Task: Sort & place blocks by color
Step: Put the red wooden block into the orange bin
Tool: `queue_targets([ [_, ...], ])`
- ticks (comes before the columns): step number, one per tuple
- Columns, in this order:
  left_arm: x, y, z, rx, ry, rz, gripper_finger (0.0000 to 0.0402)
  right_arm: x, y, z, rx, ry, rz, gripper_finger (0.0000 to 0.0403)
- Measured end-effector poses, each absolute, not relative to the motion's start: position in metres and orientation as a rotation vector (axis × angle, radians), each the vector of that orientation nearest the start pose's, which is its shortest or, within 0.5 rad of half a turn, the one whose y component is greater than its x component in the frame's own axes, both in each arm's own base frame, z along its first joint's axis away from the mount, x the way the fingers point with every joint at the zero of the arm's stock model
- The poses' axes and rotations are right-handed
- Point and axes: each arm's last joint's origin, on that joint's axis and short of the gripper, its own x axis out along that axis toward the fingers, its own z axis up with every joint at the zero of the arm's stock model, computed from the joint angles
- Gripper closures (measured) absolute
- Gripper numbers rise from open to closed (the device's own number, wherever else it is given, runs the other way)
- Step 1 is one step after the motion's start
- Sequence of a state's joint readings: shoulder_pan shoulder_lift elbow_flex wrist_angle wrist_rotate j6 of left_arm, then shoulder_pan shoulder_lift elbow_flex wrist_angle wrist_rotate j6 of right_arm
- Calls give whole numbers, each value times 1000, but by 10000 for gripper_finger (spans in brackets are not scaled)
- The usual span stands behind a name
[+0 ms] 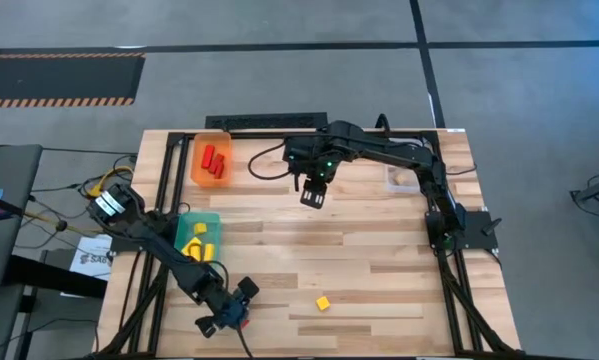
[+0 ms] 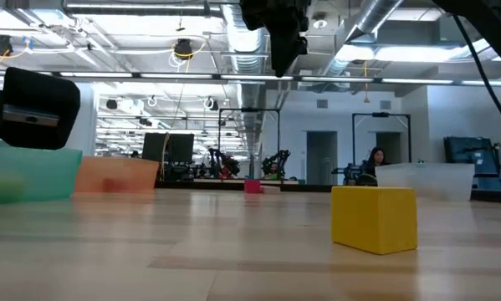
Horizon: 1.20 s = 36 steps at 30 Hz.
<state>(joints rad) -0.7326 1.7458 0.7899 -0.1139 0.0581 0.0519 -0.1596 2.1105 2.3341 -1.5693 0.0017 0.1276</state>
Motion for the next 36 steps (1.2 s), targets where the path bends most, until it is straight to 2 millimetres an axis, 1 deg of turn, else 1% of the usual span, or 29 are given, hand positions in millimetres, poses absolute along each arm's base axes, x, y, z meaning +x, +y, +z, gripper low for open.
queue_targets([
  [4,222,-202,112,414,1042,-727,302,398,-63,348,216,1336,-220,250],
  [7,223,-196,117,367,1073,-655,304,398,-58,350,230,1331,-227,249],
  [10,216,-179,129,365,1142,-514,304,394,-53,356,244,1313,-234,249],
  [13,205,-155,147,529,1161,-336,304,388,-51,365,242,1289,-230,250],
  [15,206,-140,169,589,1083,-232,304,383,-50,372,243,1270,-230,253],
  [17,208,-120,191,593,1013,-122,304,378,-50,379,244,1252,-231,257],
  [19,212,-96,210,541,938,-10,304,373,-52,385,249,1232,-237,262],
  [22,216,-56,244,388,761,205,304,366,-54,394,257,1207,-246,271],
  [24,212,-24,260,294,696,349,304,361,-56,399,259,1192,-251,277],
  [26,205,10,271,170,652,523,304,358,-56,403,252,1180,-263,283],
  [28,192,45,272,4,649,707,304,357,-57,403,239,1176,-287,287],
  [30,179,79,267,-202,670,838,304,357,-59,403,233,1177,-301,291],
  [33,162,117,252,-463,741,946,304,356,-63,403,238,1175,-315,294],
  [36,151,146,233,-598,831,1032,304,358,-67,400,242,1179,-326,295],
])
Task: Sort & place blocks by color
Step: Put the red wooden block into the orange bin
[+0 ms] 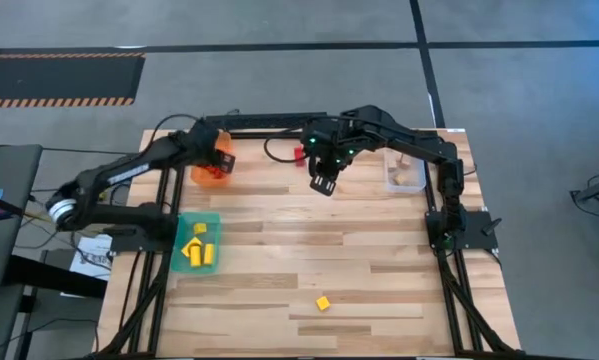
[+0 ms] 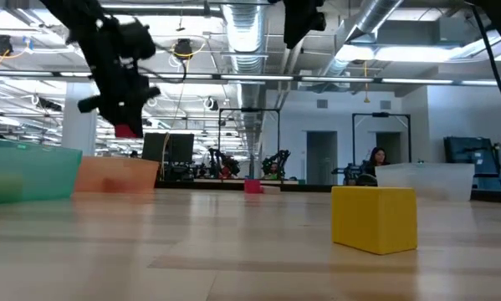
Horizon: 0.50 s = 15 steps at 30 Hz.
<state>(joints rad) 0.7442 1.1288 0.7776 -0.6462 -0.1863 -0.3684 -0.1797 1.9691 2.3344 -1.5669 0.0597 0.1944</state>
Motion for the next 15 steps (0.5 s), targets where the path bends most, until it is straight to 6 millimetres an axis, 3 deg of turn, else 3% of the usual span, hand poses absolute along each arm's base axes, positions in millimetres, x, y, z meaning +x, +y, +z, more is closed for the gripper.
queue_targets([
  [6,146,193,209,-640,827,1111,304,358,-70,400,271,1173,-350,295],
  [15,155,229,178,-699,943,1108,304,359,-60,400,270,1178,-335,295],
])
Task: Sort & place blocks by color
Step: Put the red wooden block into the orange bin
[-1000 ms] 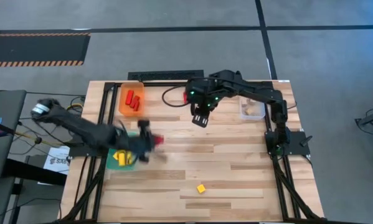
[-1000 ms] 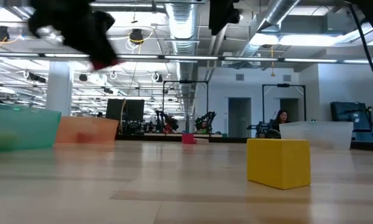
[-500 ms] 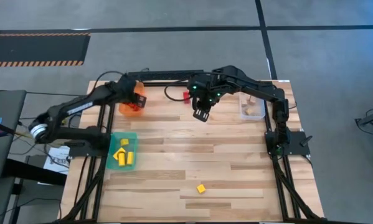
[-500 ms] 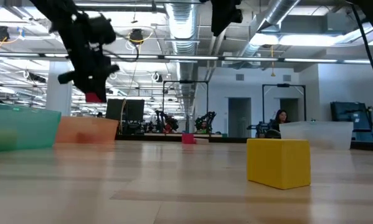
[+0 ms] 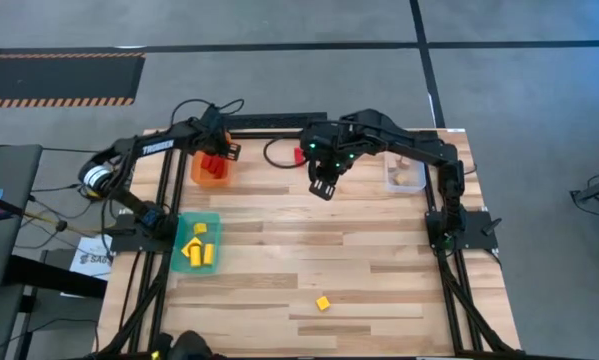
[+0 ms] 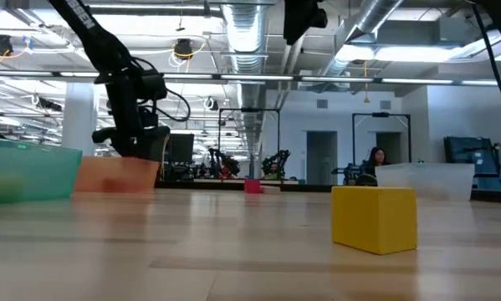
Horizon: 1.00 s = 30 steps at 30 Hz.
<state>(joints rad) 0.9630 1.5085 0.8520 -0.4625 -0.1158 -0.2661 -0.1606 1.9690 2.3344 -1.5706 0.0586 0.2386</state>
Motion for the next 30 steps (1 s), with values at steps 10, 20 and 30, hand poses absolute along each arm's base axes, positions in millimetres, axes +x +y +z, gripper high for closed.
queue_targets([
  [10,169,249,204,-611,930,1071,95,361,-48,400,247,1183,-302,295],
  [20,198,237,237,-637,936,870,35,360,-50,402,218,1183,-282,295],
  [30,288,196,223,-662,754,718,48,357,-67,402,214,1184,-297,296],
])
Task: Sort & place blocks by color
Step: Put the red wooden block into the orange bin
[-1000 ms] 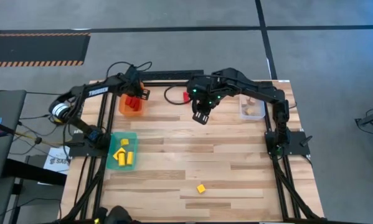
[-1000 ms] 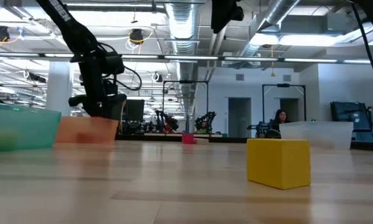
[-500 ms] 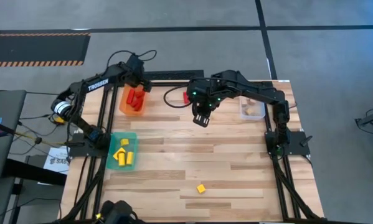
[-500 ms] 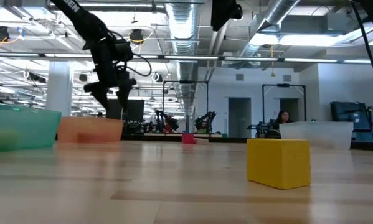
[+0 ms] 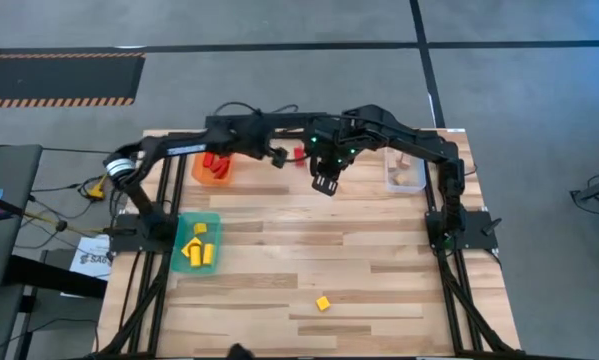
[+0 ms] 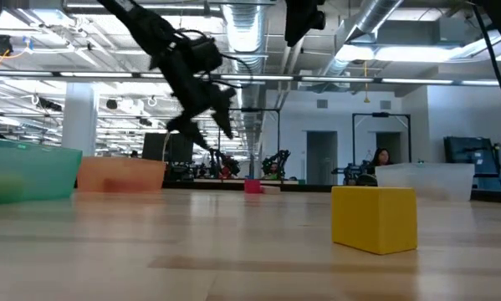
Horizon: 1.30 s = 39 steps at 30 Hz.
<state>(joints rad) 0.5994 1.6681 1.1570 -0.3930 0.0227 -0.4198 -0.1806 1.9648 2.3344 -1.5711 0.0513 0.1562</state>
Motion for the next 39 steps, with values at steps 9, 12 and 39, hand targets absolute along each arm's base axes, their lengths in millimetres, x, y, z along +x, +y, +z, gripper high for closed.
queue_targets([
  [9,365,196,193,-367,899,525,68,356,-70,402,222,1183,-306,296],
  [12,381,196,189,-139,1023,376,79,357,-65,402,216,1184,-291,296],
  [39,391,216,165,-30,1377,202,130,360,-44,402,207,1190,-192,296],
])
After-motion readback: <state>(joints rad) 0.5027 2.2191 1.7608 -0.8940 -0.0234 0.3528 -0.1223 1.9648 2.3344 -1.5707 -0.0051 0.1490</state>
